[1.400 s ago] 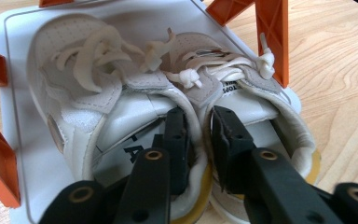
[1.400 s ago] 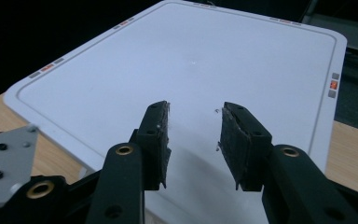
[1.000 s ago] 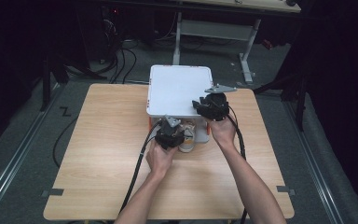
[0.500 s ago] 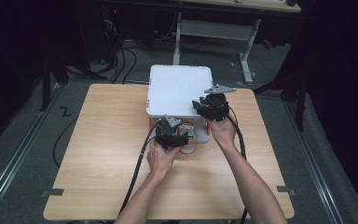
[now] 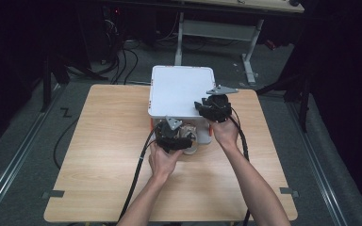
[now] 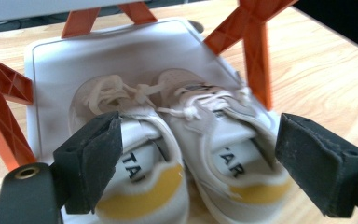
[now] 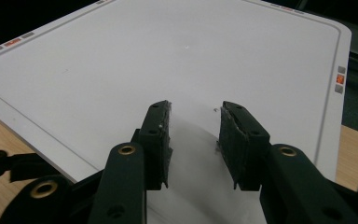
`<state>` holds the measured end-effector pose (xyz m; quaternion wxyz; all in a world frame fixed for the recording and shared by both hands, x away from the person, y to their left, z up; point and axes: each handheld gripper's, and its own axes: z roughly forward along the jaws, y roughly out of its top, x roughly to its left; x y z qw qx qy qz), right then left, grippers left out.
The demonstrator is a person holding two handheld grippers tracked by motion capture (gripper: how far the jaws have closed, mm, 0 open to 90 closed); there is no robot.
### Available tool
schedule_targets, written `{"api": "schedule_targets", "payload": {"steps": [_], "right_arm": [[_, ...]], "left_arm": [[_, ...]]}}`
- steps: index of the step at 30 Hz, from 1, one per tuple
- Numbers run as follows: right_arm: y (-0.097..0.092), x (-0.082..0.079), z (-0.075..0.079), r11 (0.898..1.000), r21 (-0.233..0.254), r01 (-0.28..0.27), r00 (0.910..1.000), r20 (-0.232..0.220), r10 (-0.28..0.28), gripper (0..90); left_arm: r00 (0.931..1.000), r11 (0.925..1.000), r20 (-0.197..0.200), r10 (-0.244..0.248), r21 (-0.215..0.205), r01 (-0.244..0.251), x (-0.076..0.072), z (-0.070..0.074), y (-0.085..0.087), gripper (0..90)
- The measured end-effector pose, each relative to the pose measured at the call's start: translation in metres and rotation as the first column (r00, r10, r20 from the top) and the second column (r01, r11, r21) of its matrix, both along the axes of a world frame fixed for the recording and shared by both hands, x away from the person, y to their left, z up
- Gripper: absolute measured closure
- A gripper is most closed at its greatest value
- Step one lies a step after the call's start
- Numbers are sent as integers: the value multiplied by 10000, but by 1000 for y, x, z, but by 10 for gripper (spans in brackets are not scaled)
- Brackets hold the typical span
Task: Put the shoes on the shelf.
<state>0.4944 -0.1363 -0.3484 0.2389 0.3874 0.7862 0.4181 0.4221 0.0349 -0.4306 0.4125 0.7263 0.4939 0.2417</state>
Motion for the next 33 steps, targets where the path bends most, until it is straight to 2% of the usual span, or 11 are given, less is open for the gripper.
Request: {"api": "schedule_targets", "payload": {"steps": [2, 6, 11, 12, 13, 21, 25, 29, 33], "right_arm": [[0, 0, 0, 10000, -7, 9, 10000, 0, -9, 630], [1, 0, 0, 10000, 5, -1, 10000, 23, 1, 630], [2, -1, 0, 10000, -34, -18, 10000, 58, 18, 630], [2, -1, 0, 10000, -43, -21, 10000, 57, 21, 629], [3, -1, 0, 10000, -47, -24, 10000, 59, 24, 629], [4, -1, -1, 10000, -84, -43, 9999, 92, 44, 629], [4, -2, -1, 10000, -87, -35, 10000, 84, 36, 629], [4, -1, -1, 10000, -58, -39, 10000, 65, 39, 629], [4, -1, -1, 10000, -74, -35, 10000, 79, 36, 629]], "left_arm": [[9999, 10000, 83, 93, 3, -93, -9, 1, 1, 146], [9996, 9997, -188, 221, 106, -219, -23, -1, 5, 111], [9985, 9995, -446, 324, 81, -320, -40, -13, 4, 53], [9980, 9993, -550, 317, 193, -307, -41, -15, 4, 43], [9973, 9990, -603, 425, 132, -418, -42, -18, 3, 38], [9909, 9979, -1232, 536, 434, -486, -37, -33, -4, 61], [9895, 9956, -1162, 856, 485, -805, -33, -35, -9, 110], [9881, 9933, -1197, 962, 748, -876, -27, -35, -12, 129], [9857, 9925, -1278, 1101, 666, -1023, -20, -34, -12, 146]]}}
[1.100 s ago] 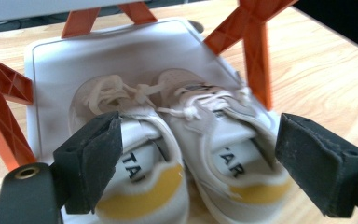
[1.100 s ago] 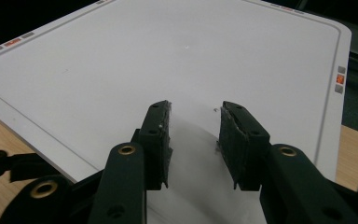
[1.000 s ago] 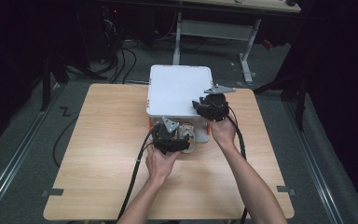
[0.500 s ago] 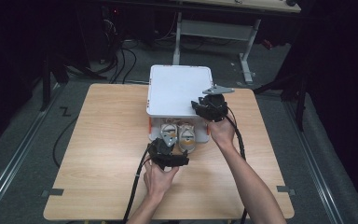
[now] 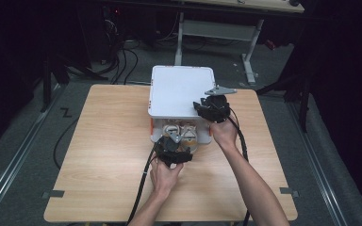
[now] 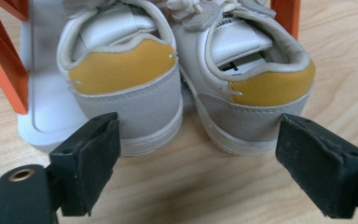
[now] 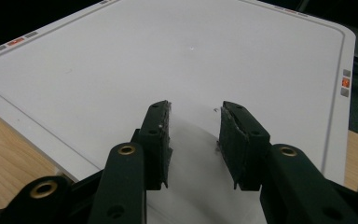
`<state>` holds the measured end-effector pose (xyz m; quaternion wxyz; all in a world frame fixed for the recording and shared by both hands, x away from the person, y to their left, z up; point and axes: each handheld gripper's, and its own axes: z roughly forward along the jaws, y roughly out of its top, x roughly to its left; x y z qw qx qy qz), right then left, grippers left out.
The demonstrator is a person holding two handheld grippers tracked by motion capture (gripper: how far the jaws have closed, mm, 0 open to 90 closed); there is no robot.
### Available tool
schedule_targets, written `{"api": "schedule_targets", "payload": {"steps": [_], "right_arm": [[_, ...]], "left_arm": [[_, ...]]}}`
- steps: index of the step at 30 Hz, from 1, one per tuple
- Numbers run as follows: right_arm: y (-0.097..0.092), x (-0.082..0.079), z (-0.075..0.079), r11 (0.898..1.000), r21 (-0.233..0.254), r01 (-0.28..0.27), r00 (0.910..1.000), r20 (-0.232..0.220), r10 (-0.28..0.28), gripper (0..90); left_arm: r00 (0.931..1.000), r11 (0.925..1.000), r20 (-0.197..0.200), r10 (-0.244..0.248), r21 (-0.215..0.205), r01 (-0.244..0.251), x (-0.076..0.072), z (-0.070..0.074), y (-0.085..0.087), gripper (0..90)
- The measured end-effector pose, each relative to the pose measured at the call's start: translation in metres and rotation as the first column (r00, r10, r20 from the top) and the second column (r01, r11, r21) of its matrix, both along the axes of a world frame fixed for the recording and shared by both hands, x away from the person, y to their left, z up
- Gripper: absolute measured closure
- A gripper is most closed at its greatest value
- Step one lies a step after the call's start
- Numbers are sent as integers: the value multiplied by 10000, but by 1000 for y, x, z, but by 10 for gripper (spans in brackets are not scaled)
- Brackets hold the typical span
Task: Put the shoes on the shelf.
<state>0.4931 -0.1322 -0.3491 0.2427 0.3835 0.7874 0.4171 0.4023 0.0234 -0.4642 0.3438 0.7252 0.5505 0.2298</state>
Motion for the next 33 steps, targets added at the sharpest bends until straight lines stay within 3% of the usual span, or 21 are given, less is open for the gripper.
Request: {"api": "schedule_targets", "payload": {"steps": [5, 15, 19, 25, 30, 33], "right_arm": [[1, 0, 0, 10000, 3, -8, 10000, 9, 8, 629], [1, 0, 0, 10000, 40, 5, 10000, -8, -5, 629], [0, 0, 0, 10000, -6, -18, 10000, 9, 18, 629], [0, 0, 0, 10000, -11, -12, 10000, 14, 12, 631], [0, 0, 0, 10000, -4, -12, 10000, -12, 12, 637], [0, 0, -1, 10000, 13, -55, 10000, 4, 55, 643]], "left_arm": [[9998, 9998, 68, 187, 115, -188, 10, 1, 0, 168], [9951, 9978, 823, 540, 335, -569, 26, -5, -4, 245], [9956, 9970, 730, 584, 463, -619, 35, -4, -8, 257], [9933, 9958, 1004, 569, 653, -636, 39, -7, -9, 275], [9908, 9956, 1163, 699, 539, -766, 43, -9, -11, 288], [9897, 9937, 1221, 748, 744, -843, 46, -11, -14, 305]]}}
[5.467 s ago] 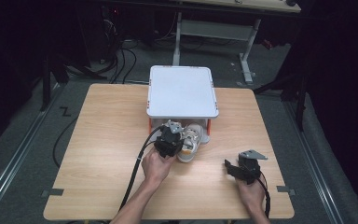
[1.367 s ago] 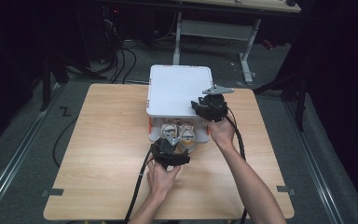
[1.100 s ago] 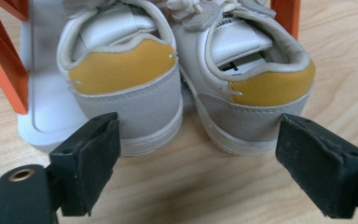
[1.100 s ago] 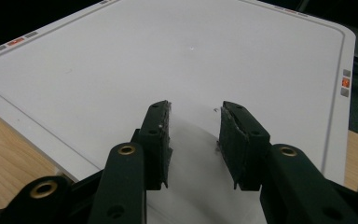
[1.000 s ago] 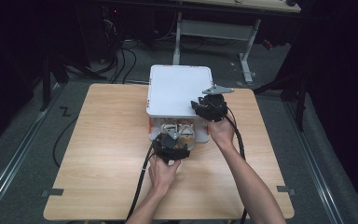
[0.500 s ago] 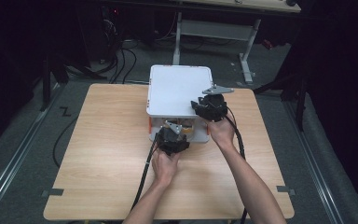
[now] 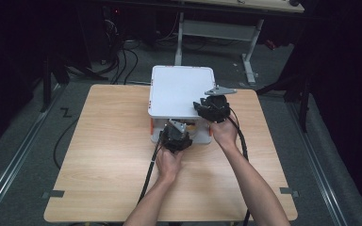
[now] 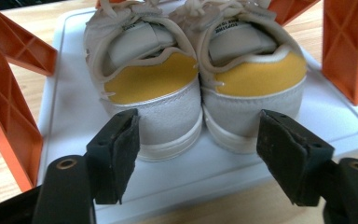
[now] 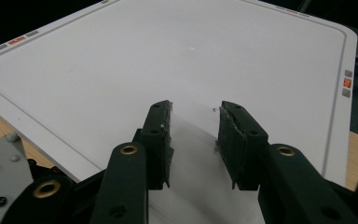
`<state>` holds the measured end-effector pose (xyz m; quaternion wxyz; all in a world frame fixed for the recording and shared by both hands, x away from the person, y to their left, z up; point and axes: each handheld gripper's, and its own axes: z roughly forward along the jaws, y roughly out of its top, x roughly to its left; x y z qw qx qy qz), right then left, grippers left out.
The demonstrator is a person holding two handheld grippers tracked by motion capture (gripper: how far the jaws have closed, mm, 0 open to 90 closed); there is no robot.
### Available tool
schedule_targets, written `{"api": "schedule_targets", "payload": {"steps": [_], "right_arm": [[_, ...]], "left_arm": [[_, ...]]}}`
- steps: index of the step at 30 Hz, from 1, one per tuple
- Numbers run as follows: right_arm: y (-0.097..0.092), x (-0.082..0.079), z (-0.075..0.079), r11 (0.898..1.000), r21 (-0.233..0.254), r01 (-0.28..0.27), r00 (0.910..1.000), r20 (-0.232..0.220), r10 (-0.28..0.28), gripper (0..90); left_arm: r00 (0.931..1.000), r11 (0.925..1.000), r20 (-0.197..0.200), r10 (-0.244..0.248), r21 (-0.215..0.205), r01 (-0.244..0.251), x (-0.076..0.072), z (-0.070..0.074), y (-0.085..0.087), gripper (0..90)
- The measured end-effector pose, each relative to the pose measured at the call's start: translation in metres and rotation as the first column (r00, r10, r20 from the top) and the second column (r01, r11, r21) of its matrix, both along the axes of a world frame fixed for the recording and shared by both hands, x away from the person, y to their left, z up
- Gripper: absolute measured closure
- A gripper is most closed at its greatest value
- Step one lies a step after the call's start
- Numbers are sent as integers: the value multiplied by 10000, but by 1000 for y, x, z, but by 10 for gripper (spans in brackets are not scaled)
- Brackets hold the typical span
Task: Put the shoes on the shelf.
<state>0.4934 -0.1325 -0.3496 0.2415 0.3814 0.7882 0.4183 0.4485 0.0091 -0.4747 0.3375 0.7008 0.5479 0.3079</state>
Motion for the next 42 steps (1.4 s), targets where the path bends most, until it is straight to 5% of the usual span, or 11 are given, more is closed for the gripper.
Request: {"api": "schedule_targets", "payload": {"steps": [9, 13, 19, 29, 33, 36, 42], "right_arm": [[-1, 0, -1, 10000, -4, 42, 10000, 45, -42, 656], [-1, 0, 0, 10000, -46, 23, 10000, 57, -23, 656], [-3, 1, 1, 10000, 73, 33, 10000, -61, -32, 600], [-11, 0, 3, 9986, 189, 504, 9982, -324, -497, 455], [-22, -6, 7, 9985, 326, 435, 9984, -383, -422, 435], [-35, -16, 11, 9952, 902, 384, 9988, -338, -355, 427], [-71, -49, 3, 9909, 1239, 518, 9985, -237, -492, 436]], "left_arm": [[10000, 9989, -52, 36, 462, -34, 3, -2, -4, 312], [9986, 9993, -516, -139, 341, 156, 3, -5, -3, 285], [9973, 9983, -457, -567, -140, 561, -4, 0, 12, 283], [9738, 9742, -598, -2194, -685, 2152, -28, 14, 46, 298], [9728, 9688, -364, -2287, -1064, 2237, -38, 24, 66, 299], [9707, 9612, -269, -2389, -1482, 2325, -45, 31, 83, 301], [9657, 9528, 26, -2596, -1626, 2565, -65, 44, 110, 279]]}}
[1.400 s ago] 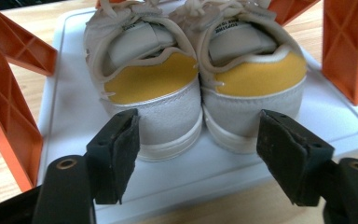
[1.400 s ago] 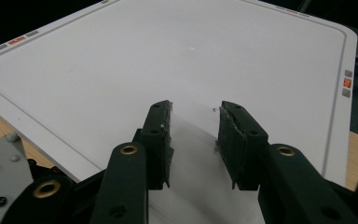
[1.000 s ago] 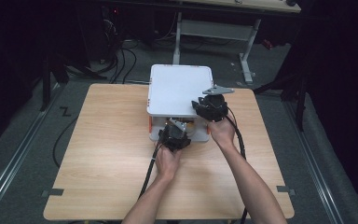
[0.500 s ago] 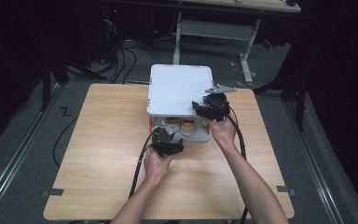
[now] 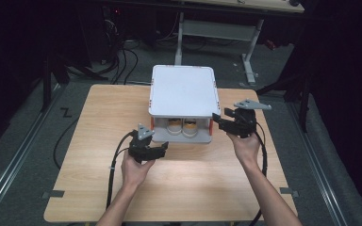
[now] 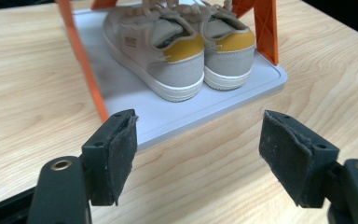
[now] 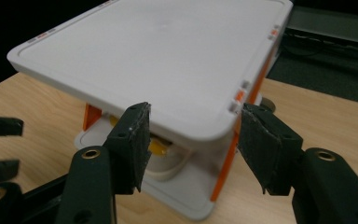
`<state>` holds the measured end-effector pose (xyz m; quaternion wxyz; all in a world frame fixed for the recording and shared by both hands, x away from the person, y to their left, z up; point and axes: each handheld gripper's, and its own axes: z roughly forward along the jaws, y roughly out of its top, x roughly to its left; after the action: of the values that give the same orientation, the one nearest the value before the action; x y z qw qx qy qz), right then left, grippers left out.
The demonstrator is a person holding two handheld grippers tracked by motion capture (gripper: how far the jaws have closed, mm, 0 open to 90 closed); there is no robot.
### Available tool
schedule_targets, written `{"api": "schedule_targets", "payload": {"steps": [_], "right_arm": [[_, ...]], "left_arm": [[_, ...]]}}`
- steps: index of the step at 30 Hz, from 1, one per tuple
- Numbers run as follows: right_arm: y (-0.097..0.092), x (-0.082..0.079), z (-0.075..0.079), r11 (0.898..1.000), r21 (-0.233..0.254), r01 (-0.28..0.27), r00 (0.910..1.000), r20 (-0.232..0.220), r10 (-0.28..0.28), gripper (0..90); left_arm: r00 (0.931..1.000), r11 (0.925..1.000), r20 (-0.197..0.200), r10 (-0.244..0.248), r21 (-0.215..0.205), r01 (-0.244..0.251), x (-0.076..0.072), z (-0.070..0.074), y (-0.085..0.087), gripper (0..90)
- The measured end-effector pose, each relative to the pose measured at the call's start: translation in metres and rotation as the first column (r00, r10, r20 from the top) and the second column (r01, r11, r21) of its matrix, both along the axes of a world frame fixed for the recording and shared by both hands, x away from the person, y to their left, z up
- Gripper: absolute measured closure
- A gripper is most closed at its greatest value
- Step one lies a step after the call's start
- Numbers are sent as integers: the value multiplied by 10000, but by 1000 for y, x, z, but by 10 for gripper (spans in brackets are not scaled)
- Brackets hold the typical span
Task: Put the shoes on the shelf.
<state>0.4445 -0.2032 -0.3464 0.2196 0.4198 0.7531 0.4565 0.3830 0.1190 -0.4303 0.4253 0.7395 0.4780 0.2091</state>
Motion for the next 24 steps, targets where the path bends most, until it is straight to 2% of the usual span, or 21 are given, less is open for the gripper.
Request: {"api": "schedule_targets", "payload": {"steps": [3, 6, 8, 12, 13, 16, 20, 22, 24], "right_arm": [[-18, -14, -7, 9996, 241, 151, 9999, -22, -150, 435], [-33, -27, -16, 9987, 417, 295, 9996, -37, -294, 433], [-42, -37, -27, 9981, 482, 388, 9992, -68, -385, 433], [-56, -54, -58, 9976, 337, 598, 9978, -297, -588, 433], [-60, -58, -69, 9971, 253, 716, 9965, -451, -704, 433], [-68, -62, -92, 9946, -86, 1036, 9912, -822, -1039, 431], [-80, -61, -120, 9876, -428, 1509, 9787, -1343, -1553, 430], [-82, -59, -129, 9831, -825, 1636, 9708, -1641, -1753, 429], [-83, -57, -137, 9786, -1118, 1730, 9661, -1743, -1906, 429]], "left_arm": [[10000, 10000, 91, -7, 26, 7, -7, 4, 10, 277], [9999, 10000, 138, -19, -9, 19, -15, 2, 21, 272], [9999, 10000, 155, 51, 38, -51, -22, -4, 30, 272], [9986, 9988, -196, 482, -10, -483, -33, -25, 50, 273], [9980, 9983, -265, 577, 1, -577, -35, -28, 53, 273], [9942, 9946, -431, 982, 381, -966, -37, -41, 63, 275], [9844, 9852, -777, 1578, 797, -1516, -35, -54, 73, 291], [9789, 9811, -915, 1830, 815, -1758, -33, -58, 76, 329], [9748, 9753, -934, 2025, 1083, -1923, -30, -62, 78, 330]]}}
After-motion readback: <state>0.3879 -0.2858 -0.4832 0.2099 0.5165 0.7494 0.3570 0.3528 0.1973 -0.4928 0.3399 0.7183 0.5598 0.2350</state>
